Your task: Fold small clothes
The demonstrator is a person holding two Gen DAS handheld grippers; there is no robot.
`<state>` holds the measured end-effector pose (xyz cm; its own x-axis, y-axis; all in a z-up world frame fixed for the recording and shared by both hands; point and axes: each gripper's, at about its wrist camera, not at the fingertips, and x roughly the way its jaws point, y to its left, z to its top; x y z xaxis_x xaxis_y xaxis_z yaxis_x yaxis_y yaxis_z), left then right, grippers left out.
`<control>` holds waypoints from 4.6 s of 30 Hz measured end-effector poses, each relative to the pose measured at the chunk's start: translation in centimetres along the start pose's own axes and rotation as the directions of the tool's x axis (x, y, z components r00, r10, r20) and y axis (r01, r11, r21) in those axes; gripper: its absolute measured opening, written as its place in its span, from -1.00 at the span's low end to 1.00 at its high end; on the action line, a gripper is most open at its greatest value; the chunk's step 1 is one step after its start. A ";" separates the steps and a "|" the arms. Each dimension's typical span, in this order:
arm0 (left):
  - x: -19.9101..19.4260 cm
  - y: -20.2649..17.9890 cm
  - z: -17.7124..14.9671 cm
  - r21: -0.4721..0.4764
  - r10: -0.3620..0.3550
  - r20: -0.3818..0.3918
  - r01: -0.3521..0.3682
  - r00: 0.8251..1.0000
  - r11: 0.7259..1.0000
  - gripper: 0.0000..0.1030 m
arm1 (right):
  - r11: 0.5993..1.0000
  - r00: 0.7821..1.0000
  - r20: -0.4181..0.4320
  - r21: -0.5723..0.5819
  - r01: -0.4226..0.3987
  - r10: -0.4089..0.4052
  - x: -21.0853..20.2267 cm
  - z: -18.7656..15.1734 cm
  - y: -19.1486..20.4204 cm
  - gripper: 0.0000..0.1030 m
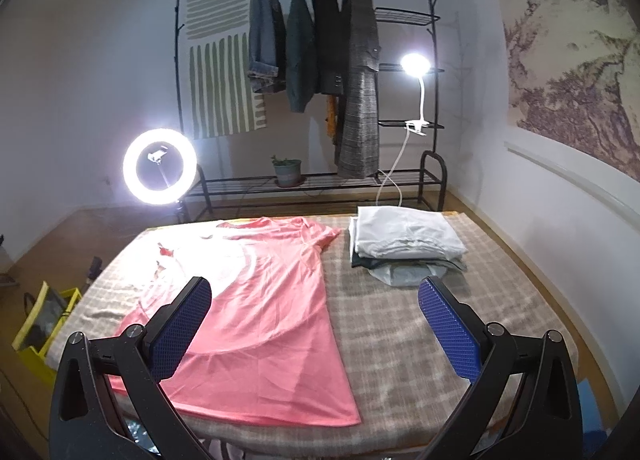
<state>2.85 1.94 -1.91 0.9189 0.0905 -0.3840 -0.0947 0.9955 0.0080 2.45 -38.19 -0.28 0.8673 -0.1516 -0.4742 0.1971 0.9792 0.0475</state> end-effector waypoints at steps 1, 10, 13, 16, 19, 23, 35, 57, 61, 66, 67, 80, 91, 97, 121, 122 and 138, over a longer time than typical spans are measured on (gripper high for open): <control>0.5 0.6 -0.2 -0.002 -0.006 -0.002 0.006 1.000 1.000 1.00 | 1.000 1.000 0.002 -0.007 -0.003 0.003 0.3 0.3 0.1 0.99; 7.5 5.3 -3.4 -0.055 -0.056 -0.143 0.048 0.988 0.997 0.80 | 0.994 0.998 0.010 -0.094 -0.054 0.055 6.8 4.3 2.3 0.99; 10.3 7.3 -5.8 -0.125 -0.111 -0.234 0.083 0.966 0.989 0.61 | 0.990 0.995 -0.024 -0.092 -0.103 0.102 10.1 5.8 3.9 0.99; 12.8 8.2 -8.5 -0.176 -0.155 -0.313 0.103 0.937 0.979 0.43 | 0.983 0.990 -0.055 -0.118 -0.139 0.134 13.3 6.8 6.4 0.92; 14.8 8.4 -10.9 -0.205 -0.182 -0.371 0.111 0.911 0.973 0.38 | 0.973 0.982 -0.087 -0.145 -0.180 0.168 16.0 7.4 9.0 0.83; 16.8 7.6 -13.3 -0.207 -0.206 -0.425 0.127 0.881 0.970 0.34 | 0.959 0.967 -0.132 -0.155 -0.238 0.218 19.1 7.9 12.1 0.70; 21.1 6.7 -17.4 -0.205 -0.249 -0.491 0.167 0.835 0.964 0.24 | 0.872 0.845 -0.326 -0.104 -0.478 0.424 30.9 9.0 24.8 0.55; 23.4 6.9 -18.8 -0.297 -0.350 -0.467 0.229 0.812 0.927 -0.95 | 0.837 0.741 -0.604 -0.213 -0.504 0.292 51.6 -0.3 42.8 0.41; 23.6 7.6 -18.8 -0.322 -0.359 -0.465 0.224 0.809 0.920 -0.99 | 0.814 0.760 -0.614 -0.321 -0.485 0.211 53.5 -1.9 44.7 0.16; 23.9 8.2 -18.8 -0.345 -0.363 -0.460 0.214 0.811 0.914 -1.00 | 0.779 0.770 -0.626 -0.419 -0.467 0.125 55.0 -3.2 45.4 -0.32; 23.9 8.2 -18.8 -0.345 -0.363 -0.459 0.214 0.811 0.914 -1.00 | 0.779 0.765 -0.628 -0.408 -0.477 0.140 55.0 -3.0 45.2 -0.80; 21.4 5.5 -15.4 -0.300 -0.420 -0.400 0.316 0.815 0.900 -1.00 | 0.835 0.792 -0.549 -0.278 -0.475 0.268 53.9 3.1 37.6 -0.97; 22.1 6.4 -18.5 -0.212 -0.201 -0.528 0.100 0.825 0.972 0.32 | 0.837 0.781 -0.547 -0.240 -0.491 0.301 53.3 2.5 37.4 -0.97; 23.0 5.6 -18.9 -0.168 -0.171 -0.530 0.095 0.830 0.981 -1.00 | 0.823 0.771 -0.554 -0.246 -0.511 0.314 53.6 1.8 38.1 -0.97; 21.0 -9.9 -12.8 -0.139 -0.621 -0.515 0.657 0.592 0.741 -1.00 | 0.956 0.826 -0.501 0.010 -0.295 0.260 57.0 4.6 16.6 -0.97; 21.3 -10.3 -12.9 -0.151 -0.627 -0.526 0.662 0.575 0.734 -1.00 | 0.959 0.824 -0.511 0.005 -0.283 0.246 57.1 4.6 16.1 -0.94; 15.0 -9.0 -12.1 -0.116 -0.688 -0.493 0.743 0.533 0.659 -0.48 | 0.957 0.856 -0.429 0.103 -0.271 0.289 41.2 11.1 6.1 -0.46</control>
<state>12.89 -6.04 -18.94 0.3659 -0.6509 -0.6651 0.5763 0.7197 -0.3873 44.49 -39.92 -9.79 0.6027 0.2112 -0.7696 0.0004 0.9643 0.2649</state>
